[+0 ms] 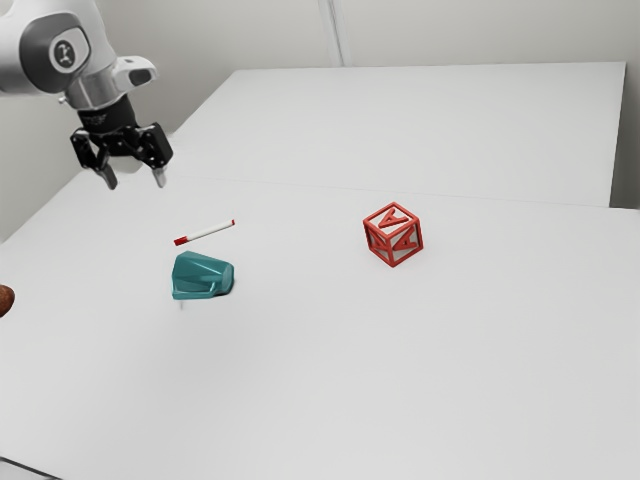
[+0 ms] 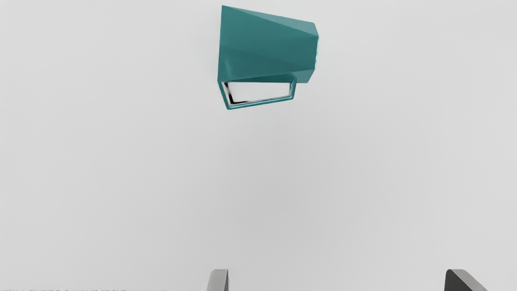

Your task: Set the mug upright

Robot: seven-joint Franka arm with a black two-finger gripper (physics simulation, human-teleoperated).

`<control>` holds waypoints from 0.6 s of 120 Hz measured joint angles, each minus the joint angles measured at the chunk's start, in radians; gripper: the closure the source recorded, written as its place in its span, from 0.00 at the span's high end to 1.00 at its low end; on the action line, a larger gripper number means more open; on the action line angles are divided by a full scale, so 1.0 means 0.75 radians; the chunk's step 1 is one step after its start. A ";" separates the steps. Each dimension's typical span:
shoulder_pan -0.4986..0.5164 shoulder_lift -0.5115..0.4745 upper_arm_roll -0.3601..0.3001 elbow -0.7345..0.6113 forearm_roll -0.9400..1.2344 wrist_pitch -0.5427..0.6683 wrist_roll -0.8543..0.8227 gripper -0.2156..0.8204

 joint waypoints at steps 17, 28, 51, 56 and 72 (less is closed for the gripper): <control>0.176 0.013 0.000 -0.045 -0.082 0.041 0.074 0.77; 0.277 0.029 0.000 -0.063 -0.152 0.073 0.138 0.77; 0.436 0.116 0.000 -0.083 -0.294 0.153 0.292 0.77; 0.459 0.148 0.000 -0.085 -0.336 0.171 0.331 0.77; 0.532 0.266 0.000 -0.086 -0.509 0.237 0.477 0.77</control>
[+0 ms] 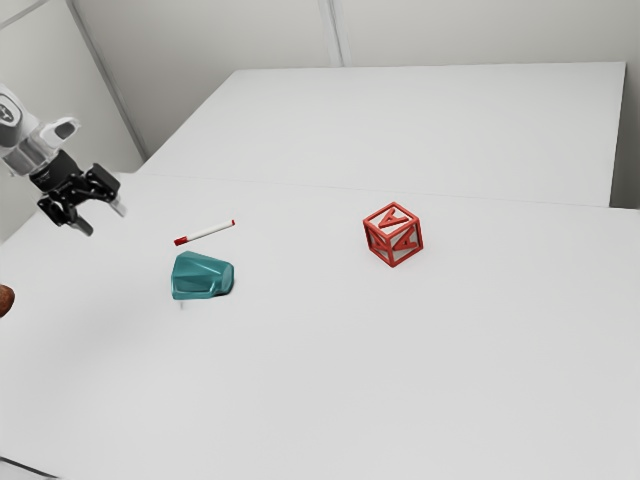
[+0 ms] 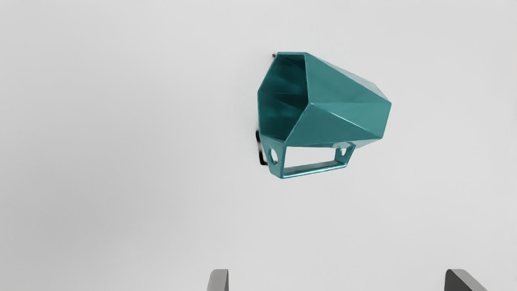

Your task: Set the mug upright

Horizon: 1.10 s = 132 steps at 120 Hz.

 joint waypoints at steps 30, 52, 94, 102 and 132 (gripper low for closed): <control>0.050 0.197 0.000 0.000 -0.289 0.100 0.272 0.77; 0.056 0.320 0.000 0.000 -0.481 0.152 0.449 0.77; 0.060 0.430 -0.004 -0.043 -0.704 0.163 0.715 0.77; 0.060 0.447 -0.005 -0.058 -0.740 0.161 0.755 0.77; 0.052 0.470 -0.012 -0.099 -0.852 0.124 0.876 0.76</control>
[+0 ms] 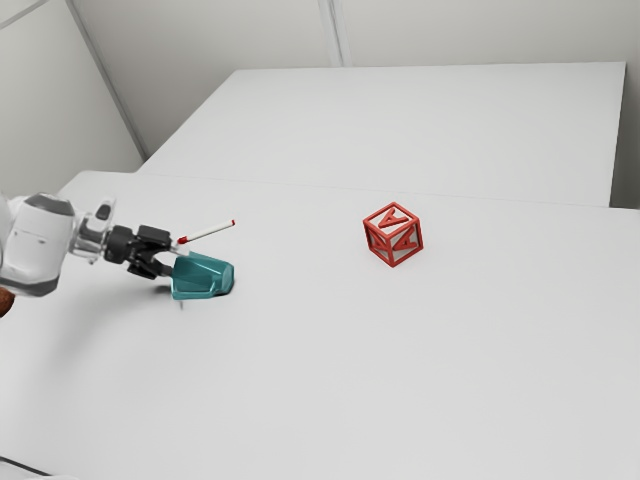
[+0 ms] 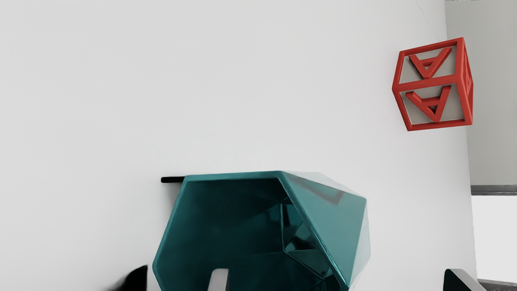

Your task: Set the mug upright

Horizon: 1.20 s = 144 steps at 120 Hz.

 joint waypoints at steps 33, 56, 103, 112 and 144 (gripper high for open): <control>-0.011 0.028 -0.008 -0.015 -0.087 -0.057 0.101 0.73; -0.020 0.031 -0.009 -0.013 -0.107 -0.080 0.150 0.51; -0.023 0.024 -0.011 -0.012 -0.112 -0.090 0.214 0.11; -0.023 0.021 -0.011 -0.013 -0.112 -0.088 0.222 0.09; -0.026 -0.051 -0.021 -0.032 -0.110 -0.088 0.243 0.06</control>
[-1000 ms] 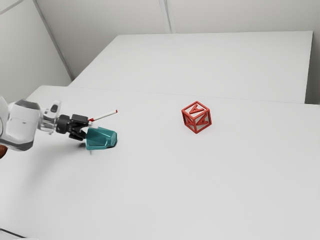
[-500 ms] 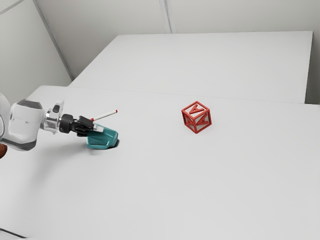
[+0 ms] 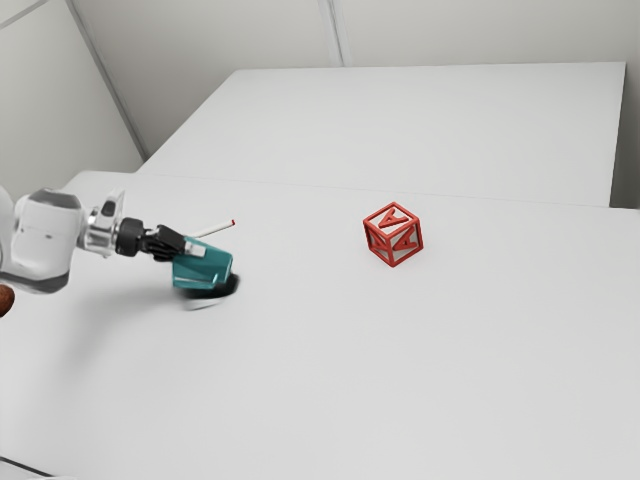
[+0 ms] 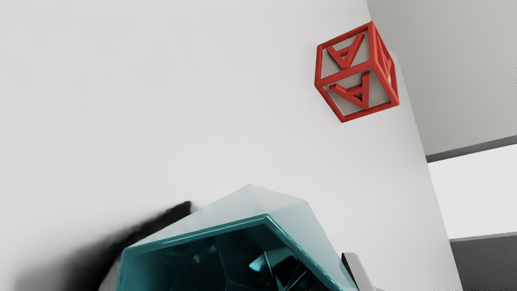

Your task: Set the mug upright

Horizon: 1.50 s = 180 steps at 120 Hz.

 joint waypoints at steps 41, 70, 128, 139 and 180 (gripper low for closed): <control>-0.160 -0.232 0.004 -0.044 0.144 0.018 -0.027 0.06; -0.292 -0.387 0.009 -0.041 0.521 0.035 -0.164 0.06; -0.672 -0.568 0.020 -0.149 1.099 0.185 -0.657 0.05; -0.699 -0.607 0.019 -0.212 1.157 0.235 -0.747 0.04; -0.704 -0.719 0.012 -0.402 1.301 0.419 -1.026 0.04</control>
